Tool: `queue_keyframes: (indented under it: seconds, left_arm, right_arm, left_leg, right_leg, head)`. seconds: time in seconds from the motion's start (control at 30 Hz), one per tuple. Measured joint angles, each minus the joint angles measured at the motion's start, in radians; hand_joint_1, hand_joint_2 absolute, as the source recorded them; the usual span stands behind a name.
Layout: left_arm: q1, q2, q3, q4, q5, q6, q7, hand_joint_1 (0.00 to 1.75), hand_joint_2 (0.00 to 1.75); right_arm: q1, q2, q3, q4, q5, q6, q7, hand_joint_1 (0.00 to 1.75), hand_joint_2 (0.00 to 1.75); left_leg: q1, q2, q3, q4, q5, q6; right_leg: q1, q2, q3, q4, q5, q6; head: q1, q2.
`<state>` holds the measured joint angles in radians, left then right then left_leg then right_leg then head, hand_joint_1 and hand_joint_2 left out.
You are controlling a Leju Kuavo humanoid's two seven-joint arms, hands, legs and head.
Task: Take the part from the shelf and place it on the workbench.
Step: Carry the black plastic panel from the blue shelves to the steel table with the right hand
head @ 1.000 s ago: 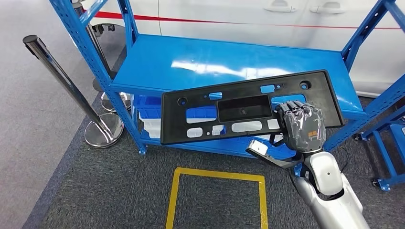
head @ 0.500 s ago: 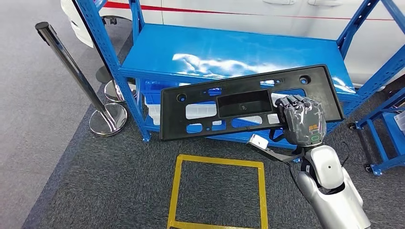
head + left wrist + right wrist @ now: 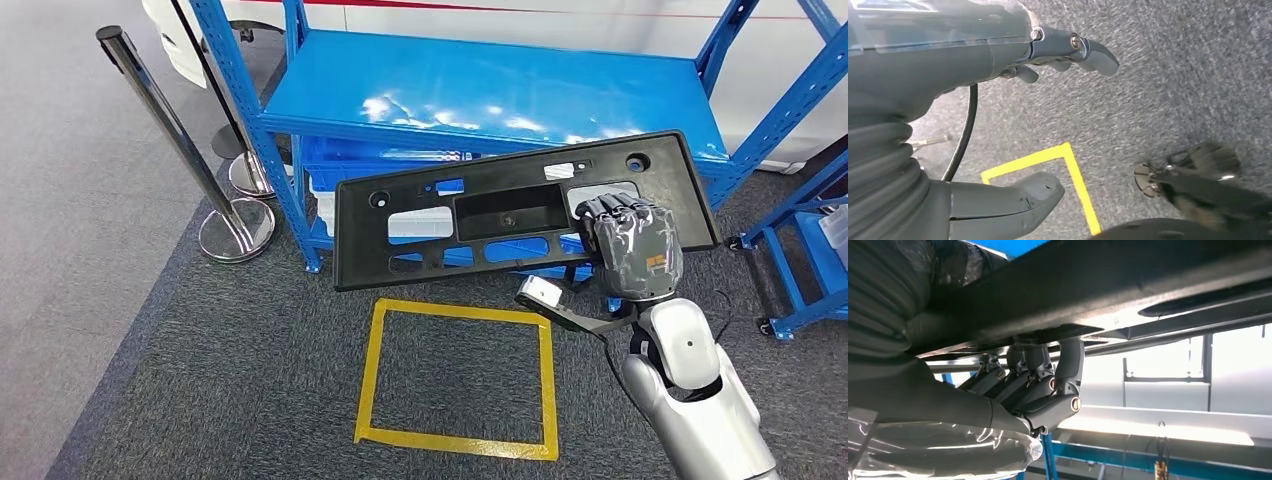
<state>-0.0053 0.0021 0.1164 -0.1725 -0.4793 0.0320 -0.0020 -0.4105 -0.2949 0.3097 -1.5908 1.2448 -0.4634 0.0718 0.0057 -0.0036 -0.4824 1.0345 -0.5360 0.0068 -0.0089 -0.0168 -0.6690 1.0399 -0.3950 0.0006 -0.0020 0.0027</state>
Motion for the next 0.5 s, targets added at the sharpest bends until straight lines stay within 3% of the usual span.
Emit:
queue_keyframes:
  seconds: [0.03,0.1,0.13,0.17,0.23,0.27,0.3,0.33,0.4,0.43,0.5]
  left_arm:
    - [0.000,0.001,0.000,0.000,0.000,0.000,0.000,0.00,1.75]
    - [0.001,0.001,0.000,0.000,0.000,0.000,0.000,0.00,1.75]
    - [0.001,0.001,0.000,0.000,0.000,0.000,0.000,0.00,1.75]
    - [0.001,0.002,0.000,0.000,-0.001,0.000,0.000,0.00,1.75]
    - [0.001,0.005,0.000,0.000,-0.006,0.002,0.000,0.00,1.75]
    - [0.001,0.007,0.000,0.000,-0.009,0.002,0.000,0.00,1.75]
    - [0.001,0.009,0.000,0.000,-0.011,0.002,0.000,0.00,1.75]
    - [0.001,0.011,0.000,0.000,-0.013,0.002,0.000,0.00,1.75]
    - [-0.001,0.015,0.000,-0.001,-0.017,0.000,-0.002,0.00,1.75]
    - [-0.001,0.016,0.000,-0.001,-0.020,-0.001,-0.004,0.00,1.75]
    - [-0.003,0.018,0.000,-0.003,-0.029,-0.002,-0.007,0.00,1.75]
  right_arm:
    - [-0.003,0.000,0.001,0.000,-0.001,0.001,0.000,1.57,1.75]
    - [-0.006,0.000,0.004,0.001,-0.001,0.003,0.002,1.57,1.75]
    - [-0.006,0.000,0.005,0.002,-0.001,0.005,0.005,1.57,1.75]
    - [-0.006,0.000,0.006,0.003,-0.001,0.008,0.008,1.57,1.75]
    - [-0.004,0.000,0.007,0.003,-0.001,0.018,0.018,1.57,1.75]
    - [-0.002,0.000,0.007,0.003,-0.001,0.024,0.022,1.57,1.75]
    - [0.001,0.000,0.007,0.003,-0.002,0.030,0.026,1.57,1.75]
    - [0.005,0.000,0.007,0.002,-0.006,0.039,0.029,1.57,1.75]
    - [0.010,-0.001,0.007,-0.004,-0.019,0.057,0.032,1.57,1.75]
    - [0.012,-0.002,0.007,-0.008,-0.026,0.065,0.032,1.57,1.75]
    - [0.015,-0.006,0.007,-0.019,-0.038,0.074,0.032,1.57,1.75]
  left_leg:
    - [-0.003,-0.001,0.012,-0.028,-0.008,0.004]
    - [-0.001,-0.001,-0.002,-0.036,0.009,0.016]
    - [0.002,0.002,-0.012,-0.038,0.021,0.025]
    - [0.004,0.004,-0.024,-0.040,0.034,0.034]
    - [0.003,0.009,-0.052,-0.039,0.058,0.045]
    - [0.001,0.009,-0.067,-0.038,0.068,0.046]
    - [0.001,0.010,-0.083,-0.035,0.078,0.046]
    - [0.000,0.010,-0.099,-0.031,0.088,0.045]
    - [0.000,0.010,-0.129,-0.021,0.103,0.041]
    - [-0.002,0.009,-0.140,-0.015,0.108,0.037]
    - [-0.005,0.009,-0.152,-0.010,0.122,0.028]
  right_leg:
    - [0.000,-0.001,-0.003,-0.001,0.010,0.006]
    - [-0.001,0.001,-0.010,-0.006,0.017,0.018]
    - [-0.002,0.003,-0.018,0.007,-0.007,0.024]
    - [-0.003,0.005,-0.028,0.039,-0.050,0.029]
    - [-0.005,0.007,-0.051,0.151,-0.158,0.037]
    - [-0.005,0.007,-0.058,0.211,-0.189,0.040]
    - [-0.005,0.008,-0.058,0.254,-0.193,0.041]
    - [-0.005,0.008,-0.046,0.270,-0.173,0.041]
    - [-0.005,0.009,0.026,0.201,-0.112,0.037]
    - [-0.003,0.009,0.077,0.132,-0.102,0.033]
    - [0.002,0.011,0.154,0.010,-0.121,0.022]
  head:
    - [0.000,0.000]
    - [0.001,0.000]
    - [0.001,0.000]
    - [0.002,0.000]
    - [0.002,0.000]
    - [0.002,0.000]
    - [0.002,0.000]
    - [0.002,0.000]
    - [0.002,0.000]
    - [0.002,0.000]
    - [0.001,0.000]
